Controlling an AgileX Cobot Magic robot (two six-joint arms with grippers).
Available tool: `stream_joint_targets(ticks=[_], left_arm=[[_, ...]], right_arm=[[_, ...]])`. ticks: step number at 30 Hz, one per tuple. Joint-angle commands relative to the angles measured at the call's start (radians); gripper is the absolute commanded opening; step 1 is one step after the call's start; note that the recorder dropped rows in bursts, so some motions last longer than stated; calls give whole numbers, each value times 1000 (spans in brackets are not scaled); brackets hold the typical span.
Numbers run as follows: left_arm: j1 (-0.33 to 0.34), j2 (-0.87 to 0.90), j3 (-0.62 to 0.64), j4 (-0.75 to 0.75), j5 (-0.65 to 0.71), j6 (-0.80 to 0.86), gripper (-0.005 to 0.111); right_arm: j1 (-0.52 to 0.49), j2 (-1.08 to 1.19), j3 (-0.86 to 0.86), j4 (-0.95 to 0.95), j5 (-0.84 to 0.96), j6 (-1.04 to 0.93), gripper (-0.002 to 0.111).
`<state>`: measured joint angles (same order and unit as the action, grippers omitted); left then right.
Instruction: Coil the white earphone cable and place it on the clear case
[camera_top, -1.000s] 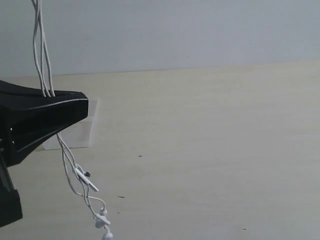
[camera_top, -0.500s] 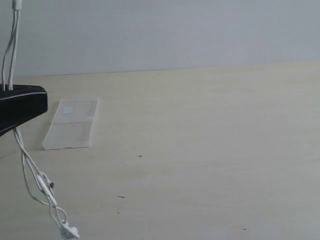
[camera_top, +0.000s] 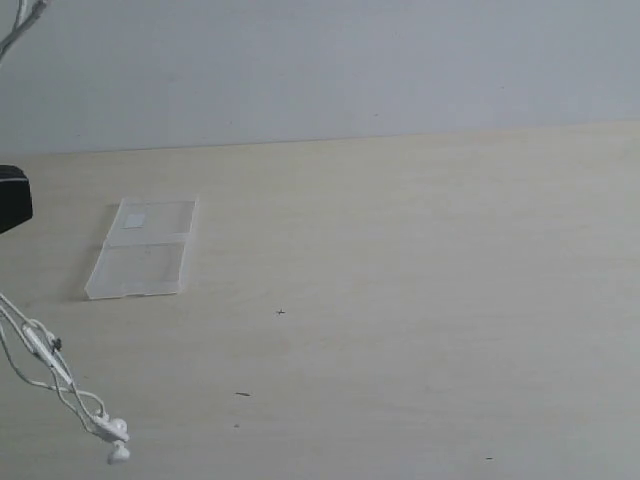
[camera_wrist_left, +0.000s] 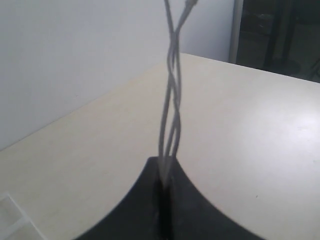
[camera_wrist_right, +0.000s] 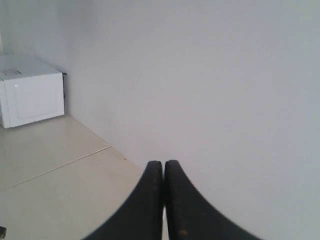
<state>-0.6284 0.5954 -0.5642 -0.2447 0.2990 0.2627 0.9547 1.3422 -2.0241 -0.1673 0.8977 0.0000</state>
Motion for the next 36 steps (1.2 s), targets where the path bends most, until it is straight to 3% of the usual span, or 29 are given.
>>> stream_joint_targets(ticks=[1, 7, 25, 31, 36], left_arm=[[3, -15, -1, 0, -2, -15, 0], [3, -32, -1, 0, 0, -26, 0], [3, -44, -54, 30, 72, -30, 0], [3, -44, -79, 33, 74, -32, 0], [3, -44, -119, 44, 144, -35, 0]], right_arm=[[-1, 4, -6, -23, 84, 22, 0], [-1, 19, -6, -118, 224, 55, 0], [-3, 7, -4, -426, 323, 170, 0], [-3, 9, -4, -439, 323, 170, 0], [-3, 8, 127, -489, 323, 193, 0]])
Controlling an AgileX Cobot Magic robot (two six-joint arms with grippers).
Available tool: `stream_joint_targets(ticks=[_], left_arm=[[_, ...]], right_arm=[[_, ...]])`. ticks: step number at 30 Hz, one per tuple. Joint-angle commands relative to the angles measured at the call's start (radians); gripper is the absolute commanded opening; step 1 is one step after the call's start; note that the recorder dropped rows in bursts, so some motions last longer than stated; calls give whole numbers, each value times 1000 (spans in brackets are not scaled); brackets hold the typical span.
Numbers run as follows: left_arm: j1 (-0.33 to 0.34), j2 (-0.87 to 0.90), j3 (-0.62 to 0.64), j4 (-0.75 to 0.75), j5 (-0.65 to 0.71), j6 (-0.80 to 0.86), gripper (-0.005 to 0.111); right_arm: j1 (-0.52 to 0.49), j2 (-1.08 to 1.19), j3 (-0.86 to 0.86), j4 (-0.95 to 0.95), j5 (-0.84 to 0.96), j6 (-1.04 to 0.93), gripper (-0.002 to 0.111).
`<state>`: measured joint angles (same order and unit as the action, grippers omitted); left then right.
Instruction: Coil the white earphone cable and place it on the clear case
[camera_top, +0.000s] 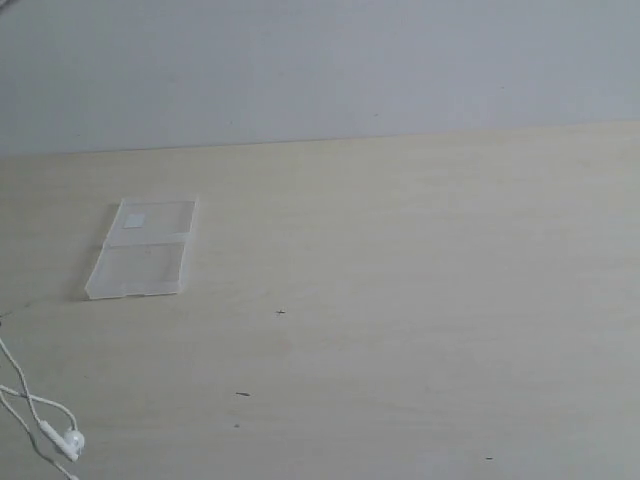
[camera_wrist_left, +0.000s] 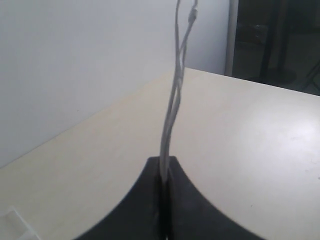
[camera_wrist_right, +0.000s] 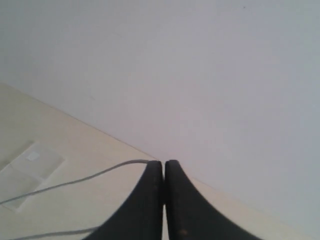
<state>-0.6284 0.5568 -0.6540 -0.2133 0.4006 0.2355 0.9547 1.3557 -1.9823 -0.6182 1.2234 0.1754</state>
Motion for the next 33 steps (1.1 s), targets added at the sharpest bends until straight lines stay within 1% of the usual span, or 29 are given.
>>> stream_joint_targets(ticks=[1, 6, 8, 10, 13, 17, 19, 21, 23, 24, 25, 26, 28, 33], left_arm=[[3, -5, -40, 13, 48, -7, 0], [3, -5, -82, 13, 75, -9, 0], [3, -5, -84, 13, 75, -11, 0], [3, -5, -84, 13, 75, -11, 0], [3, -5, -84, 27, 78, -11, 0], [3, -5, -84, 40, 74, -11, 0], [3, -5, -84, 46, 74, -11, 0], [3, -5, -84, 51, 74, -11, 0], [3, -3, -84, 56, 71, -11, 0], [3, -3, -84, 58, 67, -11, 0], [3, -3, -84, 58, 61, -11, 0], [3, -3, -84, 58, 54, -11, 0], [3, -3, -84, 65, 52, -11, 0], [3, -3, -84, 65, 52, -11, 0]], right_arm=[[-3, -5, 117, -48, -2, 37, 0], [-3, -5, 284, -10, -4, 57, 0], [-3, -5, 375, 40, -70, 67, 0], [-3, -5, 430, 47, -102, 88, 0], [-3, -5, 538, 114, -167, 90, 0], [-3, -5, 660, 237, -307, 86, 0], [-3, -5, 703, 305, -361, 42, 0], [-3, -5, 724, 354, -401, -20, 6], [-3, -5, 734, 389, -427, -58, 17], [-3, -5, 742, 422, -445, -72, 30], [-3, -3, 744, 435, -450, -72, 38], [-1, -3, 750, 444, -453, -93, 53], [-1, -3, 759, 437, -440, -110, 63], [-1, -3, 759, 455, -428, -132, 64]])
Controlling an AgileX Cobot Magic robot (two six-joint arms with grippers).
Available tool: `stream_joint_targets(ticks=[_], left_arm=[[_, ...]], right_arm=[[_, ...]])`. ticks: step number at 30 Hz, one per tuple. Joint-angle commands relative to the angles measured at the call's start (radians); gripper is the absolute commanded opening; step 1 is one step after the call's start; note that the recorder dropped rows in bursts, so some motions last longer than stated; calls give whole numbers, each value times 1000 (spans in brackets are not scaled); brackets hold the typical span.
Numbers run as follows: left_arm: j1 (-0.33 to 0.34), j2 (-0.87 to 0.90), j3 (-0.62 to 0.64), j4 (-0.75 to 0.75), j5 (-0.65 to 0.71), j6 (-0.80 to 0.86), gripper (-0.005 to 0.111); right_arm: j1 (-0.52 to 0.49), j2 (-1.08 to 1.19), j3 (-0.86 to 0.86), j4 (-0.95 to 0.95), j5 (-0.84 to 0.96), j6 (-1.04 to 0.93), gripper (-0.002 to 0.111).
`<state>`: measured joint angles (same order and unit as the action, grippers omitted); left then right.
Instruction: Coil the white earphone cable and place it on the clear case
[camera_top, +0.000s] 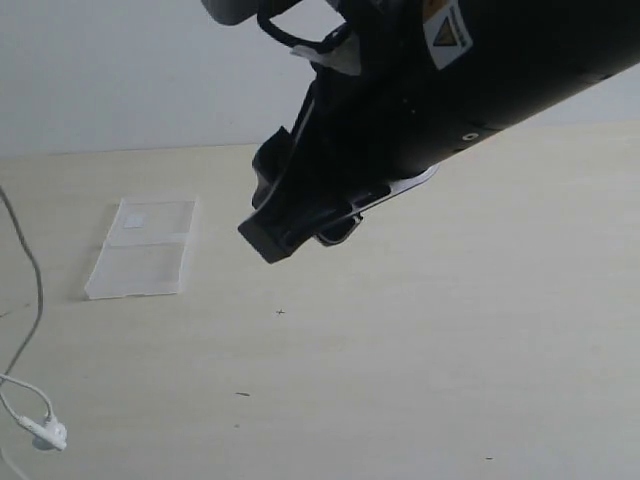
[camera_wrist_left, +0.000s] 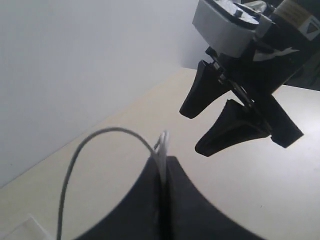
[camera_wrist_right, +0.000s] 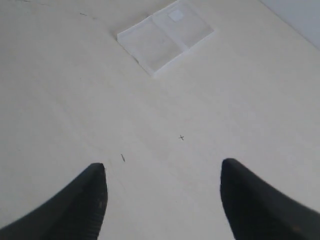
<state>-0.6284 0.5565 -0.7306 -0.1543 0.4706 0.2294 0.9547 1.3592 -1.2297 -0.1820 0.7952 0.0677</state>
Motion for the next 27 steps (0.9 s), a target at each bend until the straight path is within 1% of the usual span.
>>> stream_joint_targets(ticks=[1, 7, 9, 12, 14, 17, 22, 27], left_arm=[[3, -3, -8, 6, -18, -5, 0], [3, -3, -8, 17, 13, -75, 0], [3, -3, -9, 17, 15, -116, 0], [3, -3, -24, 42, 41, -163, 0], [3, -3, -43, 56, 74, -184, 0], [3, -3, -86, 71, 141, -184, 0], [3, -3, -157, 109, 276, -161, 0], [3, -1, -179, 108, 317, -185, 0]], right_arm=[[-1, -7, 6, 29, -2, -35, 64], [-1, -7, 6, 56, -17, -53, 64], [-1, -7, 6, 99, -35, -98, 64], [-1, -7, 6, 243, -74, -219, 64], [-1, -7, 6, 376, -98, -345, 64], [-1, -7, 6, 516, -129, -505, 64], [-1, -5, 6, 686, -160, -691, 64], [-1, 40, 6, 870, -177, -830, 64]])
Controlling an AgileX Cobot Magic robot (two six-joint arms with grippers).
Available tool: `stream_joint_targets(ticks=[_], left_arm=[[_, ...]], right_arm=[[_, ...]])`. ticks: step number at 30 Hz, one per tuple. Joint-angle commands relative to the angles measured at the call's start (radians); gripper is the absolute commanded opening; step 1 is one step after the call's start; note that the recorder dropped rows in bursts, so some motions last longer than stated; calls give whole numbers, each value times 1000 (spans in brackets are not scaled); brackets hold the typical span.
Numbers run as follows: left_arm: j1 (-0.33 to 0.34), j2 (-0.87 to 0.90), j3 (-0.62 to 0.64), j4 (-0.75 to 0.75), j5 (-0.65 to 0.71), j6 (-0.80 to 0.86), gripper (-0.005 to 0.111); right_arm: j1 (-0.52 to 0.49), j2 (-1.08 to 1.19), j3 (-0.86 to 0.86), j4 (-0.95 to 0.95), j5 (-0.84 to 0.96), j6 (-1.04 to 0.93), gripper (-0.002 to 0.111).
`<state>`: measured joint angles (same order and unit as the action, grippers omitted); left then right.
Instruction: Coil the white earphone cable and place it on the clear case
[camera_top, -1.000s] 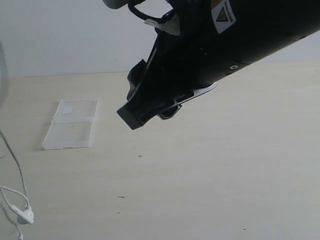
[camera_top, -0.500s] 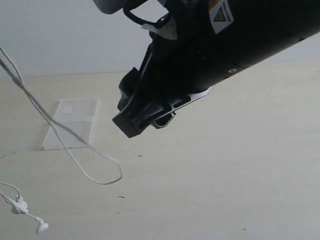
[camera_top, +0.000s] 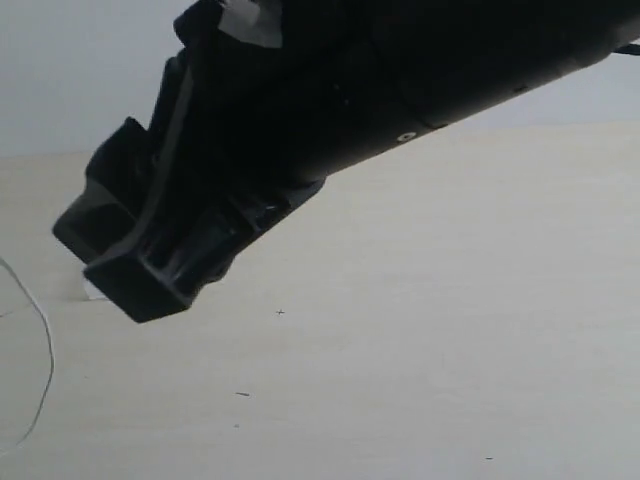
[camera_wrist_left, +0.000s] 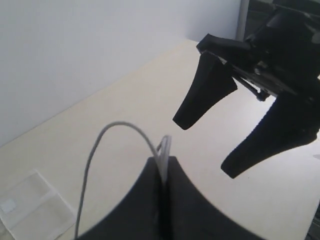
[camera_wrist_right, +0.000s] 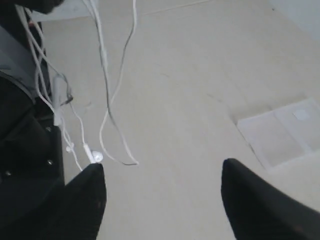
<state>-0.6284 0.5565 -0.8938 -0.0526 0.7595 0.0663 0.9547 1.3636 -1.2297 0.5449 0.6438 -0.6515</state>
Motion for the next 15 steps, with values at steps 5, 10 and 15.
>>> stream_joint_targets(ticks=[5, 10, 15], left_arm=[[3, 5, -16, 21, 57, -46, 0], [3, 9, -16, 129, 85, -191, 0], [3, 13, -16, 182, 88, -326, 0]], right_arm=[[-1, 118, 6, 278, -11, -166, 64], [-1, 133, 6, 320, -16, -221, 65], [-1, 147, 6, 419, -32, -350, 72]])
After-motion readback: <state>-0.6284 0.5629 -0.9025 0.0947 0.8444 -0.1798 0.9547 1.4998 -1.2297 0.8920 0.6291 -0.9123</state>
